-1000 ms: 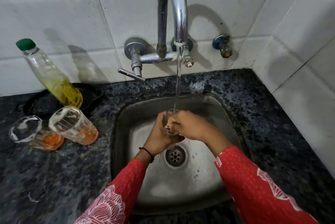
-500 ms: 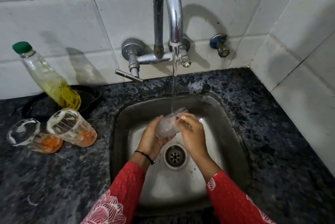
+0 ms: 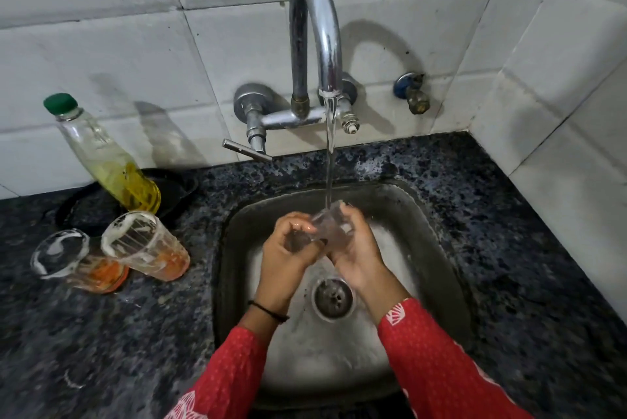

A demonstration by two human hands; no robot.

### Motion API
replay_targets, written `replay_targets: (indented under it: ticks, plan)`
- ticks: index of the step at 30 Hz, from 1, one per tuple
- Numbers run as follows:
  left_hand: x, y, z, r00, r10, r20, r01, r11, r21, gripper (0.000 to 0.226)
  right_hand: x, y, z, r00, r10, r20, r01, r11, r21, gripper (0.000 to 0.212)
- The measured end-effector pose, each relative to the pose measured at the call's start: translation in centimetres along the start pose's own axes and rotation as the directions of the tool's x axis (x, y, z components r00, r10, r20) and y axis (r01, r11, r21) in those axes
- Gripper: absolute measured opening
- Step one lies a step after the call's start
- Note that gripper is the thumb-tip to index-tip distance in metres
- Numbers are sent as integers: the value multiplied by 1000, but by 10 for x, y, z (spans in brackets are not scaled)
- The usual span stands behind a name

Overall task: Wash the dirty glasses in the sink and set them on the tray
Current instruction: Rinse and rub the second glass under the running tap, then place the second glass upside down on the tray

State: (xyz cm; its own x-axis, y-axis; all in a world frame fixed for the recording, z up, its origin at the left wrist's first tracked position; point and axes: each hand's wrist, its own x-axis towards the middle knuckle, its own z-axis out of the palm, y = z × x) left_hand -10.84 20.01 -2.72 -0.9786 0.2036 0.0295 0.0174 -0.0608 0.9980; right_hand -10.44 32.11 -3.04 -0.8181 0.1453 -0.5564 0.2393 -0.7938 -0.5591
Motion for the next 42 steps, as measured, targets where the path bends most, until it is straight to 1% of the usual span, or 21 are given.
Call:
replay_targets:
  ticks: [3,5,8,10,12,13,15,16,18,19,22,24,25,27,29,31,34,36,39,41,42]
  plan:
    - [-6,-2,-22,975,-221,-3,213,943,-255,12,3,-9,12,995,-87,50,96,969,-228,27]
    - [-2,-1,-30,948,-318,-30,294,904,-310,19,-3,-15,24,978,-195,81,210,871,-444,32]
    - [14,9,-31,945,-294,-141,242,922,-301,17,-11,-24,37,917,-347,195,388,666,-637,46]
    - [34,26,-30,950,-195,-244,132,959,-252,17,-14,-29,43,881,-402,251,454,562,-692,53]
    - [57,49,-28,949,-93,-302,40,984,-176,26,-17,-36,48,843,-450,295,505,471,-723,57]
    - [69,61,-27,946,-37,-323,-1,993,-115,23,-18,-39,52,823,-476,309,527,440,-727,57]
    - [85,73,-26,910,118,-398,-83,991,105,16,-22,-46,58,783,-528,328,574,410,-709,56]
    - [90,74,-27,885,214,-414,-108,958,265,16,-24,-48,62,766,-547,338,593,398,-700,56]
    - [91,75,-28,878,367,-309,-146,818,557,20,-28,-52,68,745,-567,352,617,385,-686,56]
    - [91,76,-30,888,397,-233,-161,743,649,22,-30,-53,70,741,-570,355,624,389,-678,56]
    - [92,85,-40,917,390,-84,-201,633,747,24,-37,-58,74,761,-563,322,608,446,-657,54]
    - [91,86,-48,930,364,-40,-224,651,725,19,-44,-58,73,779,-551,299,596,503,-625,50]
    - [89,83,-49,936,347,-60,-215,699,682,17,-47,-57,69,789,-547,280,585,529,-614,47]
    - [75,68,-46,952,273,-136,-165,837,522,29,-51,-50,58,836,-509,208,518,605,-604,39]
    - [49,47,-41,965,162,-207,-89,942,323,33,-58,-40,43,916,-386,111,376,729,-572,26]
    - [16,15,-39,990,51,-131,-4,943,333,36,-70,-28,28,979,-187,77,198,807,-557,17]
    - [-27,-33,-37,983,-157,94,98,884,458,24,-89,-8,13,990,110,84,-36,791,-611,37]
    - [-47,-44,-34,966,-241,94,177,880,440,26,-98,3,6,976,215,26,-156,783,-602,49]
    - [-63,-34,-27,981,-163,105,108,909,401,21,-106,11,-4,965,255,-68,-252,812,-526,48]
    - [-73,-24,-24,982,-63,176,-20,900,434,31,-108,16,-12,956,268,-117,-291,839,-460,45]
    - [-79,-21,-24,977,-58,207,-46,884,466,40,-108,20,-14,948,284,-146,-319,847,-425,46]
